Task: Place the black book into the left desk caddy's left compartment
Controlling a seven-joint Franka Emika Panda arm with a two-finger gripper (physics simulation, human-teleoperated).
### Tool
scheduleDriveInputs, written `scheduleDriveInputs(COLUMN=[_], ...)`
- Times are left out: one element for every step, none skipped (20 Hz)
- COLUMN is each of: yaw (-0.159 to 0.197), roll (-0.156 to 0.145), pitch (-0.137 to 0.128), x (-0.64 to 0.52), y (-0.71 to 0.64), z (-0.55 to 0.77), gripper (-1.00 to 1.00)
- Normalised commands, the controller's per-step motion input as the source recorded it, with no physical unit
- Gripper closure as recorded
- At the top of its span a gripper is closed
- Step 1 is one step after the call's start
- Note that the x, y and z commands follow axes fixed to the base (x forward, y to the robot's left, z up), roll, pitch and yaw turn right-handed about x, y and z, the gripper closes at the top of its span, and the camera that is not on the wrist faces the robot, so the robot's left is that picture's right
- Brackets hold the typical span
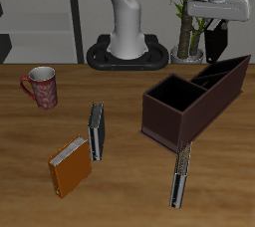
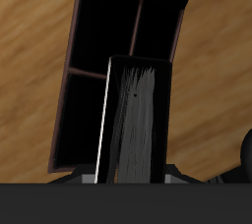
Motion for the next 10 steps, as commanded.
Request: scheduleDriveInputs(yaw=[-0.034,0.033,0.003,0.010,0.008,-0.006,0.015,-0.003,-0.001,-0.005], roll=[-0.039,0.050,-0.011,0.028,0.018,-0.004,0.042,-0.009,0.004,0.011], pitch=[0.029,-0.055,0.011,0.019,0.006,0.032,0.030,0.024,0.011,0.016], x=[0.06,0.09,0.12,0.17,0.12,0.12,0.15,0.08,0.07,0.05], y=[-0.02,0.10,0.02,0.16,0.05,0.13,0.09,0.07,0.04,0.09], z=[-0.05,0.01,-0.06,-0.06,-0.09,-0.09,-0.09,-0.08,-0.05,-0.07], gripper=[1.00,1.00,1.00,1.00,1.00,1.00,1.00,1.00,1.00,1.00])
